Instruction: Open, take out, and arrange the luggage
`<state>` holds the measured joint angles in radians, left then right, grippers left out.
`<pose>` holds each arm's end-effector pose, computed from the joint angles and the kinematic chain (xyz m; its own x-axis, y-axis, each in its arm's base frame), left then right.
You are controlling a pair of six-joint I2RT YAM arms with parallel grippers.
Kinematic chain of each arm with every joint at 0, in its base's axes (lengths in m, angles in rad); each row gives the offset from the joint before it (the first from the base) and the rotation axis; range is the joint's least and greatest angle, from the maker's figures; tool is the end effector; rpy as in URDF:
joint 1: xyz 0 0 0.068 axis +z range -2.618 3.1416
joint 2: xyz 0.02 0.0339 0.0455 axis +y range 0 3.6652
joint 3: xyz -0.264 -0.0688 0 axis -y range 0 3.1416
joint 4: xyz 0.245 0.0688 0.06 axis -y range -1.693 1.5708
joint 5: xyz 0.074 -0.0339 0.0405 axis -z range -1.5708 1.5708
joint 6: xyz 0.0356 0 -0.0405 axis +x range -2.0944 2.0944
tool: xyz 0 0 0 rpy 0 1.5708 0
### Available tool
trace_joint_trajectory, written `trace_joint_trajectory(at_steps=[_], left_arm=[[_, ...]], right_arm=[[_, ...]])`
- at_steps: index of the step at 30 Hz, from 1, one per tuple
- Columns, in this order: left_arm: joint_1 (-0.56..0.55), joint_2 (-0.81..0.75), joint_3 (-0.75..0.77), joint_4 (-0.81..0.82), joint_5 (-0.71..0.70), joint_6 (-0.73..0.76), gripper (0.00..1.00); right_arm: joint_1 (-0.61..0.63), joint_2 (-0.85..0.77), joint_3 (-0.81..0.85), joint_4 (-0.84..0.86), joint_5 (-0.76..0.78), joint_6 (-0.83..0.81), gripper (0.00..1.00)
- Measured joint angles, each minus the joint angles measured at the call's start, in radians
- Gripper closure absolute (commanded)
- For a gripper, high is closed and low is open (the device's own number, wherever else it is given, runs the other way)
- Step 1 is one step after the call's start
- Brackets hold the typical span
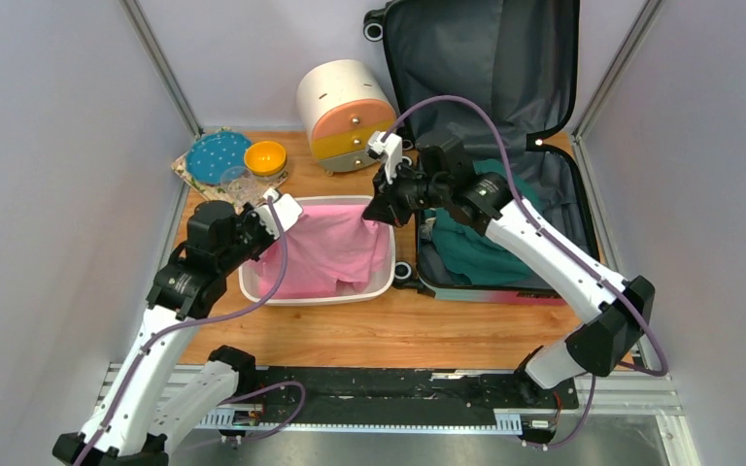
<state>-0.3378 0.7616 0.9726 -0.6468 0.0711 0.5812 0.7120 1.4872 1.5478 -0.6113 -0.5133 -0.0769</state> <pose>0.1456 -0.0538 0.3594 -0.1180 0.6219 -0.7741 0.5457 0.6919 0.4726 0.2372 0.2278 0.3964 -0.3269 -0.3705 -0.8694 -0.9138 0.3587 0.1907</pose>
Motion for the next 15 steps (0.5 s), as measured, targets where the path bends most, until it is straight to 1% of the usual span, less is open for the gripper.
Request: trace_joint_trajectory(at_steps=[4, 8, 12, 15], left_arm=[[0.0, 0.065, -0.07, 0.092, -0.042, 0.029, 1.0], [0.011, 0.141, -0.167, 0.198, -0.058, 0.063, 1.0], [0.077, 0.21, -0.203, 0.32, -0.006, 0.085, 1.0], [0.142, 0.253, -0.203, 0.417, 0.066, 0.1, 1.0]], right_arm=[[-0.01, 0.074, -0.002, 0.011, 0.014, -0.026, 1.0], [-0.05, 0.191, 0.014, 0.027, 0.022, -0.051, 1.0], [-0.084, 0.293, 0.062, 0.035, 0.023, -0.074, 1.0], [-0.092, 0.328, 0.102, 0.048, 0.022, -0.091, 1.0]])
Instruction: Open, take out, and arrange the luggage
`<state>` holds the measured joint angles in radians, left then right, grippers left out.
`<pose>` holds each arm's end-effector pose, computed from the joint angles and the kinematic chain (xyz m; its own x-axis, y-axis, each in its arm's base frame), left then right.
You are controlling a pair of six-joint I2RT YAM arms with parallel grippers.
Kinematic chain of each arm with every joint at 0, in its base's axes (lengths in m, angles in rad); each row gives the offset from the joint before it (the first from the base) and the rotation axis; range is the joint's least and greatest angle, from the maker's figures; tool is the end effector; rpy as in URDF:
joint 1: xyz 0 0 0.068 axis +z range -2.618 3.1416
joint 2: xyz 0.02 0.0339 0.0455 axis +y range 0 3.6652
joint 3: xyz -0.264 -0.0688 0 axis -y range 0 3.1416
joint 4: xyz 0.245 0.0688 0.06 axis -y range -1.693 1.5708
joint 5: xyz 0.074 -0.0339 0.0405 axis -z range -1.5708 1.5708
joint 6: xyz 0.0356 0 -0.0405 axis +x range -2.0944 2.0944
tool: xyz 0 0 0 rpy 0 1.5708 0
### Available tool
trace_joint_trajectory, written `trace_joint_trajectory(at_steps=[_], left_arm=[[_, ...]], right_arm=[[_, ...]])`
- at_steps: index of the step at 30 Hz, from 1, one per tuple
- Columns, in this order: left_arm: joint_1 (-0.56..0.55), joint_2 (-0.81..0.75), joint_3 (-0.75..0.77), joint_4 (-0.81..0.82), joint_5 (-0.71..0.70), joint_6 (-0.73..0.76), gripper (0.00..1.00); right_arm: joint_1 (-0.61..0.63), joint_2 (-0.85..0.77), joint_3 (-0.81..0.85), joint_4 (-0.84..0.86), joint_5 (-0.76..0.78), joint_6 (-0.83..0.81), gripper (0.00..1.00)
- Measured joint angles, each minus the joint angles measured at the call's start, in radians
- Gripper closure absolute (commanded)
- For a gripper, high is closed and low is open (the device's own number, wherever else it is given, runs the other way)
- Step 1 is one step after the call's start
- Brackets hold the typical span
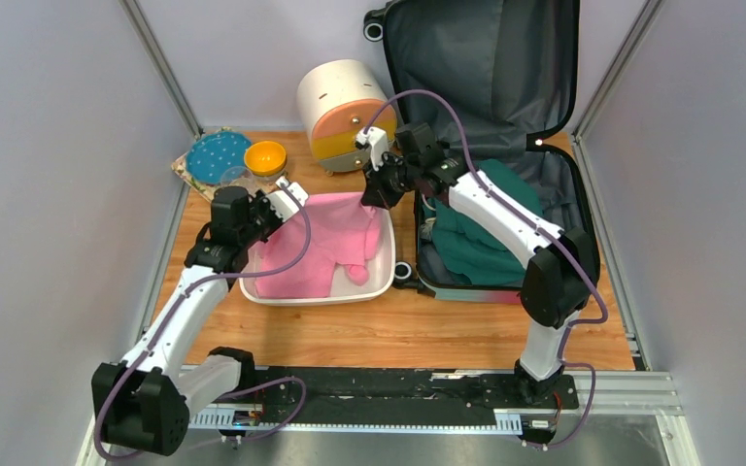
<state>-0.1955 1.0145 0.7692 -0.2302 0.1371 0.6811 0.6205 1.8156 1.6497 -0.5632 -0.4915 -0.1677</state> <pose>0.2247 -0.0494 0.2864 -0.1527 0.6661 -0.7301 0.5248 0.6806 0.5112 0.3272 0.2545 0.3181 -0.4010 -0.4675 -0.7878 -0.8782 0.4408 0.1855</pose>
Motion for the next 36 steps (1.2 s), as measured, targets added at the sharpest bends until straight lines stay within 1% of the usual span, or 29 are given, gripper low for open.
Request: trace_joint_trajectory(at_steps=[3, 6, 8, 11, 12, 13, 14, 15, 16, 17, 18, 19, 20, 21, 22, 25, 29, 32, 34, 36], left_arm=[[0.045, 0.042, 0.0, 0.066, 0.061, 0.014, 1.0], [0.068, 0.054, -0.006, 0.089, 0.12, 0.036, 1.0], [0.073, 0.033, -0.045, 0.113, 0.166, 0.07, 1.0], [0.074, -0.029, -0.147, 0.1, 0.236, 0.142, 1.0], [0.074, -0.048, -0.179, 0.08, 0.258, 0.171, 0.97], [0.074, -0.063, -0.206, 0.052, 0.279, 0.199, 0.86], [0.074, -0.072, -0.225, 0.01, 0.301, 0.232, 0.78], [0.074, -0.078, -0.237, -0.036, 0.319, 0.264, 0.67], [0.074, -0.08, -0.241, -0.08, 0.334, 0.291, 0.52], [0.074, -0.081, -0.241, -0.122, 0.348, 0.311, 0.47], [0.075, -0.085, -0.241, -0.158, 0.36, 0.33, 0.41], [0.077, -0.09, -0.24, -0.186, 0.371, 0.344, 0.34], [0.079, -0.094, -0.235, -0.214, 0.383, 0.354, 0.33], [0.083, -0.096, -0.22, -0.259, 0.397, 0.362, 0.31], [0.086, -0.095, -0.202, -0.29, 0.409, 0.365, 0.27], [0.094, -0.078, -0.109, -0.379, 0.451, 0.357, 0.24], [0.098, -0.049, 0.045, -0.405, 0.521, 0.276, 0.24], [0.098, -0.032, 0.116, -0.389, 0.564, 0.18, 0.25], [0.098, -0.016, 0.15, -0.369, 0.592, 0.117, 0.28], [0.083, 0.001, 0.172, -0.349, 0.607, 0.056, 0.28]], right_arm=[[-0.005, 0.02, 0.04, 0.015, 0.0, -0.016, 1.0], [-0.009, 0.021, 0.05, 0.033, -0.011, -0.027, 1.0], [-0.013, 0.021, 0.037, 0.043, -0.027, -0.037, 1.0], [-0.011, 0.015, -0.038, 0.066, -0.058, -0.062, 1.0], [-0.011, 0.015, -0.071, 0.064, -0.066, -0.072, 1.0], [-0.006, 0.015, -0.104, 0.06, -0.071, -0.085, 1.0], [0.0, 0.015, -0.137, 0.051, -0.076, -0.098, 0.95], [0.008, 0.015, -0.168, 0.036, -0.082, -0.113, 0.76], [0.018, 0.015, -0.188, 0.017, -0.087, -0.124, 0.65], [0.029, 0.015, -0.2, -0.006, -0.091, -0.14, 0.56], [0.035, 0.015, -0.204, -0.028, -0.098, -0.148, 0.45], [0.041, 0.015, -0.204, -0.043, -0.104, -0.154, 0.43], [0.047, 0.015, -0.201, -0.056, -0.113, -0.166, 0.41], [0.052, 0.015, -0.194, -0.075, -0.119, -0.175, 0.37], [0.054, 0.015, -0.184, -0.097, -0.124, -0.182, 0.36], [0.048, 0.0, -0.146, -0.145, -0.125, -0.18, 0.35], [0.008, -0.078, -0.077, -0.17, -0.109, -0.147, 0.36], [-0.058, -0.164, -0.059, -0.168, -0.061, -0.135, 0.37], [-0.119, -0.227, -0.066, -0.171, -0.013, -0.137, 0.36], [-0.192, -0.283, -0.094, -0.166, 0.032, -0.147, 0.35]])
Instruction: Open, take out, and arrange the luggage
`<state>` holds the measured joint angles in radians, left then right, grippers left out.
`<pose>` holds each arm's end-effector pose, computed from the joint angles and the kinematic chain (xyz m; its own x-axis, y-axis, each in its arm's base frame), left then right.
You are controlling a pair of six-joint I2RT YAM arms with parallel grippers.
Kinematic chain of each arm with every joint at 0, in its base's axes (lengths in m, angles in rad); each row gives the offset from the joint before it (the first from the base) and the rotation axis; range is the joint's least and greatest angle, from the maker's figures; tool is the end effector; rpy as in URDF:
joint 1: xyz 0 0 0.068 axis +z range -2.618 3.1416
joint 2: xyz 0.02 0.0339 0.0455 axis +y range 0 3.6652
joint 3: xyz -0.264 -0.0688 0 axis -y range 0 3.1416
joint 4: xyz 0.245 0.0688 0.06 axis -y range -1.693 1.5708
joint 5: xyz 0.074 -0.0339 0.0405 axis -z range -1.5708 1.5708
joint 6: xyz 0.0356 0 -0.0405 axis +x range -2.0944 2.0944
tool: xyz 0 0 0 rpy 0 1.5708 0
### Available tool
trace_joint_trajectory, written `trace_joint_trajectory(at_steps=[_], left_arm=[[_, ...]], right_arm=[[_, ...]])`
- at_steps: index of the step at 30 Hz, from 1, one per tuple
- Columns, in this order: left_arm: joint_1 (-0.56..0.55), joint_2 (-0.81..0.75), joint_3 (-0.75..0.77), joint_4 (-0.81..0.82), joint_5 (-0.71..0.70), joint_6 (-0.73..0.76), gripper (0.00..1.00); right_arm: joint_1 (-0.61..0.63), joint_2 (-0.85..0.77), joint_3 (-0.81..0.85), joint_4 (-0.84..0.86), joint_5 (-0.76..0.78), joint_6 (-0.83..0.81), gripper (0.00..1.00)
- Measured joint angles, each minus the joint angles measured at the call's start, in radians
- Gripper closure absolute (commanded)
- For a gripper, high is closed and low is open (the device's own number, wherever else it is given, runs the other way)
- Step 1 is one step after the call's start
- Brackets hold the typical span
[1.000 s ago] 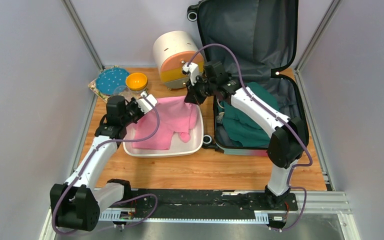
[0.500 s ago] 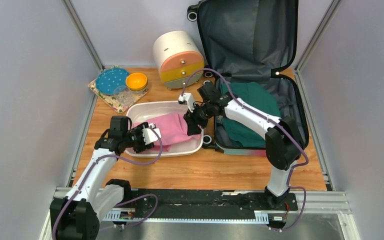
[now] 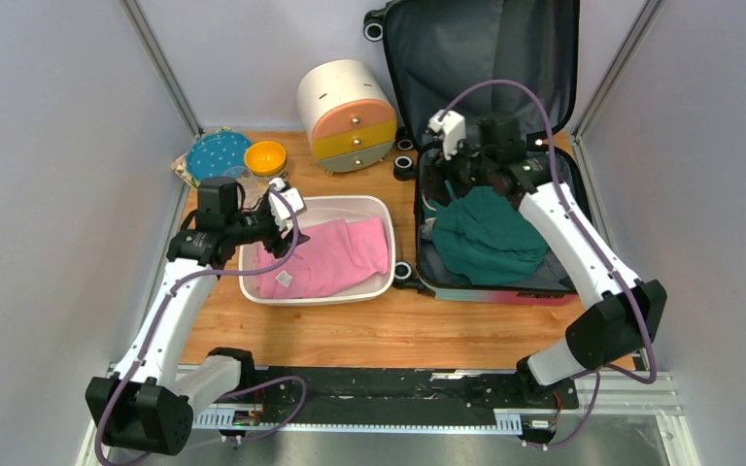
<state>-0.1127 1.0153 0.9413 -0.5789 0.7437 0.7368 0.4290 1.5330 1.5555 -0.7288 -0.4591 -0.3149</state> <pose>0.2051 -0.0475 0.3187 -0.0324 0.5013 -0.8646 0.8627 0.4509 0.2291 0.2973 0.1534 0.3741 -0.3507 -0.4658 -0.8124 -0.8289 0.5582 0.0378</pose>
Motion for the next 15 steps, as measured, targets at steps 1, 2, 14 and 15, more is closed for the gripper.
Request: trace_joint_trajectory(at_steps=[1, 2, 14, 15], left_arm=[[-0.015, 0.01, 0.008, 0.012, -0.001, -0.024, 0.28], [-0.035, 0.021, 0.013, 0.023, -0.007, -0.045, 0.28], [-0.142, 0.111, 0.016, 0.105, -0.016, -0.203, 0.31], [-0.142, 0.111, 0.016, 0.108, -0.015, -0.209, 0.31]], right_arm=[[-0.03, -0.021, -0.02, -0.001, 0.032, -0.012, 0.34], [-0.061, -0.039, -0.048, 0.0, 0.069, -0.027, 0.29], [-0.078, 0.016, -0.353, 0.079, 0.338, -0.163, 0.21], [-0.077, 0.031, -0.36, 0.088, 0.346, -0.169, 0.21]])
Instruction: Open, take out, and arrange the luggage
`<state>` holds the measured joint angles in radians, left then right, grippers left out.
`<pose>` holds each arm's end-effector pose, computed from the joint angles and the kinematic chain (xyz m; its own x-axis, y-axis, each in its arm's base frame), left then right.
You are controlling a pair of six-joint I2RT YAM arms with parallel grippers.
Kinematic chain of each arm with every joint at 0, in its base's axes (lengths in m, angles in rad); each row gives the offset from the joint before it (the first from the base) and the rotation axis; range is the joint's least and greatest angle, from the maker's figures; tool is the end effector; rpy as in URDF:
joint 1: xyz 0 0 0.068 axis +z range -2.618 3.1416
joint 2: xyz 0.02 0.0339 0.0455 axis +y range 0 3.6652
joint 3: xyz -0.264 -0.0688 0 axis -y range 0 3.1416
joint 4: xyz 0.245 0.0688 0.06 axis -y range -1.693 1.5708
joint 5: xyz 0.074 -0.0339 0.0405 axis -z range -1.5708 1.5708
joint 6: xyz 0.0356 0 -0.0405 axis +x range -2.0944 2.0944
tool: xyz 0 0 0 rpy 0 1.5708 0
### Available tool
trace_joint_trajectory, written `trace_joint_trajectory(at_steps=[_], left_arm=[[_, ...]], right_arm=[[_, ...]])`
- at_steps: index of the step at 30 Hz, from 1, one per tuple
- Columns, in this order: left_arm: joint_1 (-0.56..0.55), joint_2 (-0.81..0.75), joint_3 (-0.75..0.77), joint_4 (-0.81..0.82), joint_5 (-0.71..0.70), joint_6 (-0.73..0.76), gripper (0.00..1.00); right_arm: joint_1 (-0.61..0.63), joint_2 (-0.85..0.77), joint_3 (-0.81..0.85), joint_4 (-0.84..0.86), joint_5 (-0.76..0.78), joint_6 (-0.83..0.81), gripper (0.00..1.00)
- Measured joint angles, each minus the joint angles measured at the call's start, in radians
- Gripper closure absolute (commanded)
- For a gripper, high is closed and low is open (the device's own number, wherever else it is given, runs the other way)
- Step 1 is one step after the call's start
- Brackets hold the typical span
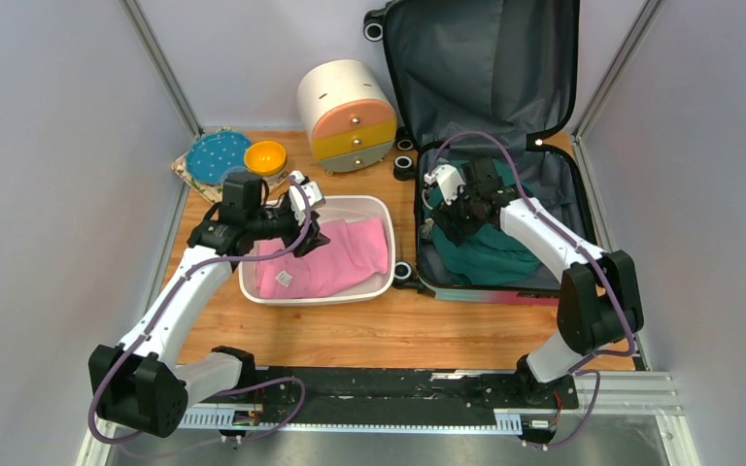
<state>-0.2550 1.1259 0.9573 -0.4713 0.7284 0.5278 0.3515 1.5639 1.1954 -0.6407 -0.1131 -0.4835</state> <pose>0.2250 -0.0831 0.3098 -0.1441 0.4260 -0.8932 0.9000 0.4316 0.0606 0.3052 0.1162 0.2526 -0.5183 -0.6821 -0.5159 -0.7223 0.6721 -0.1630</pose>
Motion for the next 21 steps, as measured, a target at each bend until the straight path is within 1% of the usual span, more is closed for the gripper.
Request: trace_joint_trajectory(at_steps=[8, 9, 11, 12, 14, 15, 16, 17, 21], left_arm=[[-0.001, 0.0, -0.001, 0.02, 0.0, -0.022, 0.3], [-0.001, 0.0, -0.002, 0.026, 0.0, -0.025, 0.3], [-0.001, 0.0, -0.004, 0.032, 0.0, -0.028, 0.31], [-0.001, 0.0, -0.007, 0.037, 0.0, -0.029, 0.32], [-0.002, 0.0, -0.01, 0.039, 0.002, -0.035, 0.35], [-0.002, 0.002, -0.01, 0.039, 0.005, -0.039, 0.37], [-0.002, 0.004, -0.01, 0.041, 0.01, -0.044, 0.38], [-0.003, 0.007, -0.01, 0.043, 0.017, -0.051, 0.39], [-0.011, 0.029, -0.009, 0.045, 0.039, -0.068, 0.43]], right_arm=[[0.04, 0.066, -0.072, 0.081, 0.04, -0.032, 0.2], [0.049, 0.069, -0.078, 0.09, 0.05, -0.037, 0.23], [0.06, 0.071, -0.086, 0.101, 0.071, -0.042, 0.33], [0.061, 0.071, -0.086, 0.105, 0.08, -0.043, 0.52], [0.058, 0.071, -0.084, 0.111, 0.093, -0.047, 0.69], [0.051, 0.072, -0.081, 0.111, 0.096, -0.048, 0.88], [0.041, 0.071, -0.076, 0.106, 0.092, -0.047, 0.97], [0.03, 0.071, -0.068, 0.099, 0.085, -0.048, 1.0], [-0.043, 0.069, -0.002, 0.033, -0.009, -0.038, 1.0]])
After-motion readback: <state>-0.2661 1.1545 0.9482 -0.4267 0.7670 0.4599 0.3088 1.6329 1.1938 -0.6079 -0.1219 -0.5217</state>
